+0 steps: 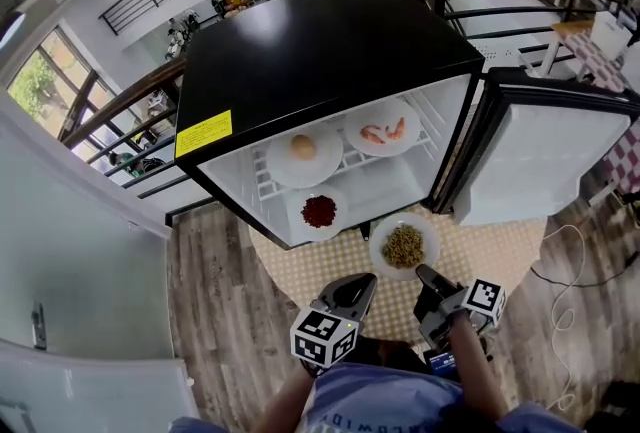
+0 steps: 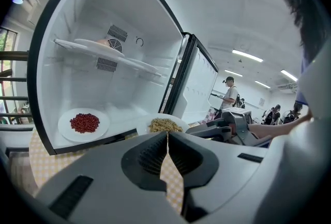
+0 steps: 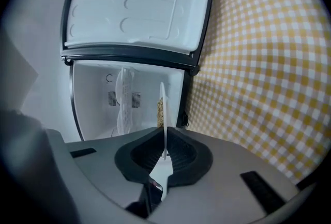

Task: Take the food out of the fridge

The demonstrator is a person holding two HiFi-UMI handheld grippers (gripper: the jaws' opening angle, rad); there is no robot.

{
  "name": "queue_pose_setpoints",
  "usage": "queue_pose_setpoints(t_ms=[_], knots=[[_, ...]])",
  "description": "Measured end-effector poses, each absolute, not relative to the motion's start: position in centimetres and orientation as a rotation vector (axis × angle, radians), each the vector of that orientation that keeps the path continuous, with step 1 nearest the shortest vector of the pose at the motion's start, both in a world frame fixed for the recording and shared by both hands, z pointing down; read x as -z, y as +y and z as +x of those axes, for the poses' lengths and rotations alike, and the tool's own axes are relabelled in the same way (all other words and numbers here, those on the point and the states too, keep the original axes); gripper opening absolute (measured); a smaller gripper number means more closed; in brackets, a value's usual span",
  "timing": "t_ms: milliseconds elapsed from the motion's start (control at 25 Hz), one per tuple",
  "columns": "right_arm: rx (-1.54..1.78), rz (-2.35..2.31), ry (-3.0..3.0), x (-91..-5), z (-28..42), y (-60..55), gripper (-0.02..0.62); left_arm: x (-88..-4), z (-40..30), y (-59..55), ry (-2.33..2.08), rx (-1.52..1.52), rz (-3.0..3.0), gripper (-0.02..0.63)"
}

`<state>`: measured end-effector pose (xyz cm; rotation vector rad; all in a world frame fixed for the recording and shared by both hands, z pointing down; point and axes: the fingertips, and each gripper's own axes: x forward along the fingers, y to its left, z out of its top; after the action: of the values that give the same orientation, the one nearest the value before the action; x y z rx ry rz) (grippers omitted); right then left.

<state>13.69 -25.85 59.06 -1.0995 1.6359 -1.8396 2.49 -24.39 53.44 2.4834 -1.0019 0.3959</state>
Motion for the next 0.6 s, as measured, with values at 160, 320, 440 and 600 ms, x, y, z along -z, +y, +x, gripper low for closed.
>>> queue_pose_setpoints(t_ms=[160, 320, 440, 600], knots=[[1.795, -1.089, 1.662, -57.2, 15.3, -23.5, 0.025, -51.8, 3.9, -22.7, -1.023, -0.361, 2.513, 0.017], [1.764, -1.078, 1.692, -55.8, 16.7, -21.6, 0.025, -50.1, 5.4, -20.9, -1.058, -0.312, 2.532, 0.017], [1.755, -1.070, 1.705, -55.2, 17.7, -20.1, 0.025, -49.5, 6.5, -19.1, -1.080, -0.290, 2.530, 0.017], [1.737, -1.045, 1.742, -54.3, 18.6, -18.6, 0.025, -49.2, 7.7, -17.2, -1.103, -0.275, 2.509, 0.017]])
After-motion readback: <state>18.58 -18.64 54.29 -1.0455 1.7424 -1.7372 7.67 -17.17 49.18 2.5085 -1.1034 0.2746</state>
